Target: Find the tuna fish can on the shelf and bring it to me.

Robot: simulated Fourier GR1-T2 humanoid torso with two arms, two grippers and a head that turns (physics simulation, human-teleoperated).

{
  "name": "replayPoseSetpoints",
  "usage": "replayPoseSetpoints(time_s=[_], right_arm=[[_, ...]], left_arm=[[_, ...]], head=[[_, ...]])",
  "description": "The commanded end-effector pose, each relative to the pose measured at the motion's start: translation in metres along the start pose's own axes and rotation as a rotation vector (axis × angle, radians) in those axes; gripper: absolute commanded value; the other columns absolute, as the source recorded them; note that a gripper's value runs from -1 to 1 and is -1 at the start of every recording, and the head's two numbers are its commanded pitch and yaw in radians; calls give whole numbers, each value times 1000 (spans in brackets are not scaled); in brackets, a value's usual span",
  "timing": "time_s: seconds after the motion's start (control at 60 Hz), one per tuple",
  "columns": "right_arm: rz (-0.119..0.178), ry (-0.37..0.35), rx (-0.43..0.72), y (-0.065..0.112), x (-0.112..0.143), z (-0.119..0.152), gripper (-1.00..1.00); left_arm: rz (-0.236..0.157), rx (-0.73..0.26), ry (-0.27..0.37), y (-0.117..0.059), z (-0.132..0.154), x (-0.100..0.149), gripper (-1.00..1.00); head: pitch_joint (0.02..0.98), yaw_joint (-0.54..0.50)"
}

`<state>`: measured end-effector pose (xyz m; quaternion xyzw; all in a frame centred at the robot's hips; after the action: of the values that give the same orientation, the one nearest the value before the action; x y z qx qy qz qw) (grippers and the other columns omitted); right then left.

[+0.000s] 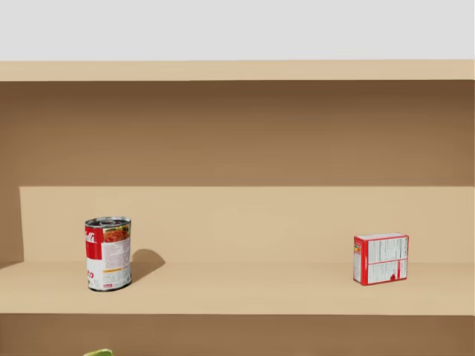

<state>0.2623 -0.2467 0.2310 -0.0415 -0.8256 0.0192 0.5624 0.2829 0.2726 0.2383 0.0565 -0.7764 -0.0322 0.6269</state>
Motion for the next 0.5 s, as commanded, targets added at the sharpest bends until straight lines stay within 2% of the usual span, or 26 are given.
replayPoseSetpoints(time_s=[0.017, 0.233, 0.5], right_arm=[[-24, -1, -26, 1, 0, 1, -1000], [-48, 36, 15, 0, 1, -1, -1000], [-25, 43, 24, 0, -1, -3, -1000]], left_arm=[[-1, 0, 0, 0, 0, 0, -1000], [-3, 2, 0, 1, 0, 0, -1000], [-15, -5, 3, -1, -1, -1, -1000]], head=[[102, 12], [179, 3], [348, -81]])
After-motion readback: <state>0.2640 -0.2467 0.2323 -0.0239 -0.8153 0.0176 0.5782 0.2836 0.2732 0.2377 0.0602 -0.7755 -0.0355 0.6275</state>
